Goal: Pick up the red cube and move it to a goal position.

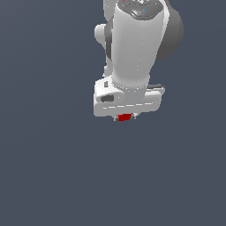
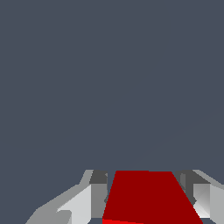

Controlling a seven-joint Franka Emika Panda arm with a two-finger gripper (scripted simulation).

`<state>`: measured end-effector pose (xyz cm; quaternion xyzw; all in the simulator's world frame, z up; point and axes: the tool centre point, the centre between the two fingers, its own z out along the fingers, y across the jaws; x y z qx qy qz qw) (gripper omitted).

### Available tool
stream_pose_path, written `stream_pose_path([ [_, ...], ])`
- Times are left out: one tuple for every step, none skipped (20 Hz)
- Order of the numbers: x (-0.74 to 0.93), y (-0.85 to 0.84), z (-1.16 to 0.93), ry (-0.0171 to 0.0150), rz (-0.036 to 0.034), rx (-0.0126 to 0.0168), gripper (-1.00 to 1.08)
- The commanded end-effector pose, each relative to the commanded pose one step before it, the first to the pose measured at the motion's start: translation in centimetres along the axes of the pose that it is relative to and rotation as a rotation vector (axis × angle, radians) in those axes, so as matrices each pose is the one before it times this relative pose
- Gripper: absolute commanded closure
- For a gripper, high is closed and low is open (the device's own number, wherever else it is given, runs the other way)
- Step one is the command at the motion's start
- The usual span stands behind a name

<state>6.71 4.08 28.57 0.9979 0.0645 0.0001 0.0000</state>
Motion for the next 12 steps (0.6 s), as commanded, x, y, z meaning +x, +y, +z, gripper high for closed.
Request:
stream_pose_path([
  [0.451,-0.147,-0.628,-0.00010,0.00026,-0.00001,1.08],
  [0.130,-0.045,-0.171,0.00000,0.00000,0.00000,1.08],
  [0.112,-0.038,-0.145,0.00000,0.00000,0.00000,1.08],
  [0.094,-0.031,-0.120,0.00000,0.00000,0.00000,1.08],
  [0.076,-0.024,-0.095,0.00000,0.00000,0.00000,1.08],
  [0.059,-0.017,-0.070,0.00000,0.00000,0.00000,1.08],
  [0.042,-0.010,-0.045,0.00000,0.00000,0.00000,1.08],
  [0.026,-0.003,-0.021,0.00000,0.00000,0.00000,1.08],
  [0.009,0.003,0.004,0.00000,0.00000,0.00000,1.08],
  [-0.008,0.010,0.028,0.00000,0.00000,0.00000,1.08],
  [-0.018,0.013,0.038,0.00000,0.00000,0.00000,1.08],
  [-0.007,0.004,0.014,0.00000,0.00000,0.00000,1.08],
])
